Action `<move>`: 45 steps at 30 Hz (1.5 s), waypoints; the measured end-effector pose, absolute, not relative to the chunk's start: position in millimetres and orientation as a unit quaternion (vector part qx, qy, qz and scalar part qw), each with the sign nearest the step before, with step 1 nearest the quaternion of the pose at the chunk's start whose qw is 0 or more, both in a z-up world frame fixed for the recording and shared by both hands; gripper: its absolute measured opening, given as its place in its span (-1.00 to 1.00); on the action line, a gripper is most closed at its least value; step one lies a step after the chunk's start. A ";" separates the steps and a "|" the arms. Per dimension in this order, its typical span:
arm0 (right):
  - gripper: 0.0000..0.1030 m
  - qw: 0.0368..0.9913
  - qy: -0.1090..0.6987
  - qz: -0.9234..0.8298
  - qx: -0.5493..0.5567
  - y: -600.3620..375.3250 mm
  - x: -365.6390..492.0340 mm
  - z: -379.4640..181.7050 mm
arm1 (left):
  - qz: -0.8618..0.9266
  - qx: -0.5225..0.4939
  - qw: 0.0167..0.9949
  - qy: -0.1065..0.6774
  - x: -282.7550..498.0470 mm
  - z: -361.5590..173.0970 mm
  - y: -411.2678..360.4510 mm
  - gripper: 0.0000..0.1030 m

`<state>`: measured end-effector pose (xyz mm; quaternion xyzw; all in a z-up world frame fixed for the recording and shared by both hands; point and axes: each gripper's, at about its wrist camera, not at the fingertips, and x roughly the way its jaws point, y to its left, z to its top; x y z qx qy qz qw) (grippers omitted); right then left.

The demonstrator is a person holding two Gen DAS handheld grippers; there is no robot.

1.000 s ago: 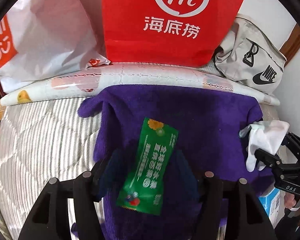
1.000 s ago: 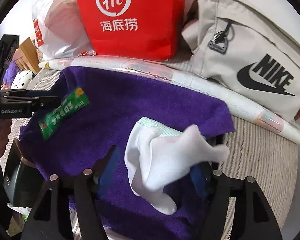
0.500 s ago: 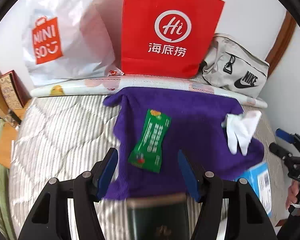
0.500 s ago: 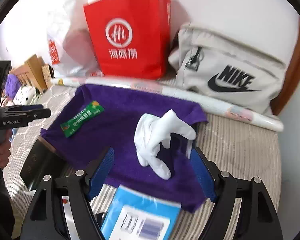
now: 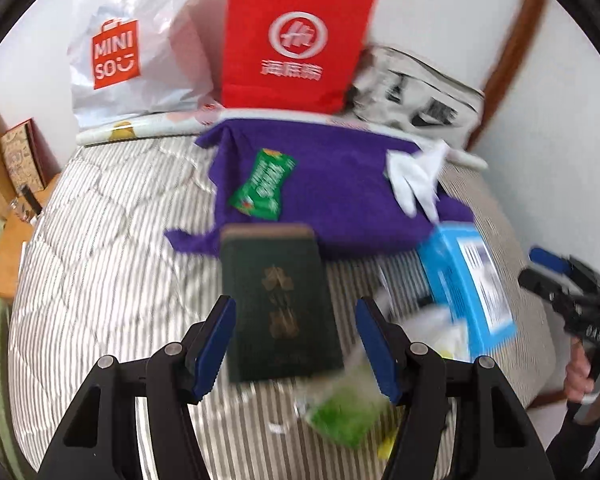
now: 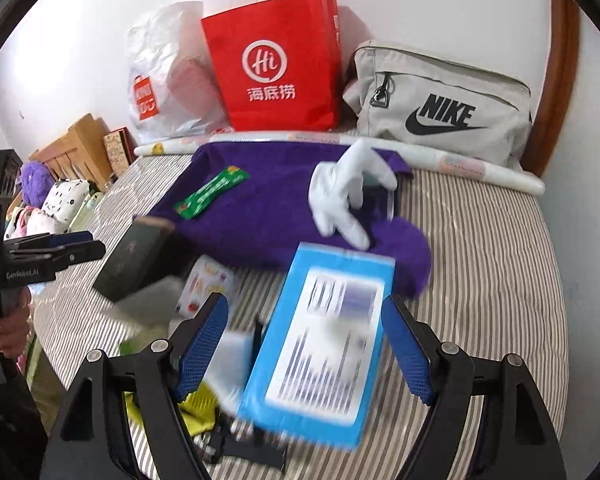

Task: Organize soft objects
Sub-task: 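Grasp the light green tea packet with the left tool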

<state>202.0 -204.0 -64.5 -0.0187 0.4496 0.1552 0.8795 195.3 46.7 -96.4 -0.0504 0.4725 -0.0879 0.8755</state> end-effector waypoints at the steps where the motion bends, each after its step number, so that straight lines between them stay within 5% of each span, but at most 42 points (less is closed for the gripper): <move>1: 0.52 0.880 0.448 0.156 -0.019 -204.0 194.1 -64.8 | -0.094 -0.044 0.874 0.474 187.1 -99.3 43.1 0.17; 27: 0.52 0.874 0.468 0.131 0.015 -231.4 97.4 -110.3 | -0.243 0.082 0.840 0.478 148.6 -175.9 3.1 0.17; 45: 0.52 0.863 0.482 0.153 -0.009 -215.4 101.3 -125.6 | -0.220 0.076 0.855 0.463 133.9 -163.4 17.1 -0.02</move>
